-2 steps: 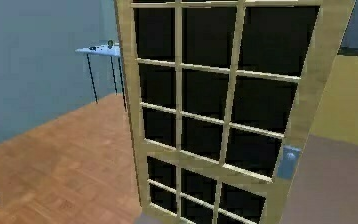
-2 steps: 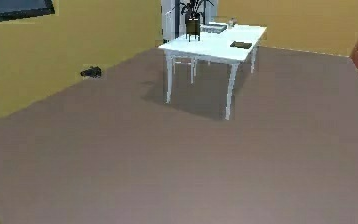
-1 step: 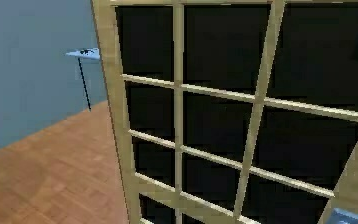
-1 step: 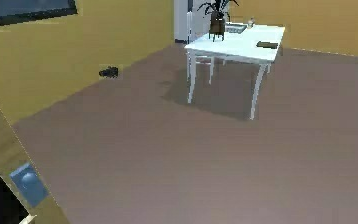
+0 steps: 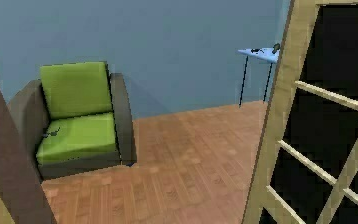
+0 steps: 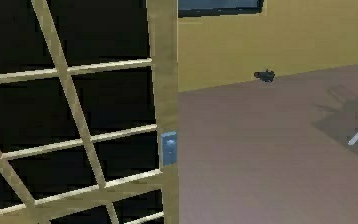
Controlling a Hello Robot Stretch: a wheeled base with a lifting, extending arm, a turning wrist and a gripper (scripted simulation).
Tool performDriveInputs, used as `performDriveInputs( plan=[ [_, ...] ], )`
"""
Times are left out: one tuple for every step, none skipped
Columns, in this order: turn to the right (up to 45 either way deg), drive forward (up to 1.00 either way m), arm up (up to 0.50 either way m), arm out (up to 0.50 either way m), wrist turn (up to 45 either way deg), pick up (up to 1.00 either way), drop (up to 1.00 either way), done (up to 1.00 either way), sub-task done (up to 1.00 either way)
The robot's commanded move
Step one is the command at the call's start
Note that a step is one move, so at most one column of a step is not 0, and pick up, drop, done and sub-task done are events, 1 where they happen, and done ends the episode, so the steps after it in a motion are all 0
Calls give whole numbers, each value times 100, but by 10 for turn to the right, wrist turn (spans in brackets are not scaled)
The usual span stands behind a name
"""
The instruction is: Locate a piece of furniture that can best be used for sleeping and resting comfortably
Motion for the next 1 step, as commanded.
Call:
performDriveInputs(
  plan=[
    [-30,0,0,0,0,0,0,0,0]
  ],
)
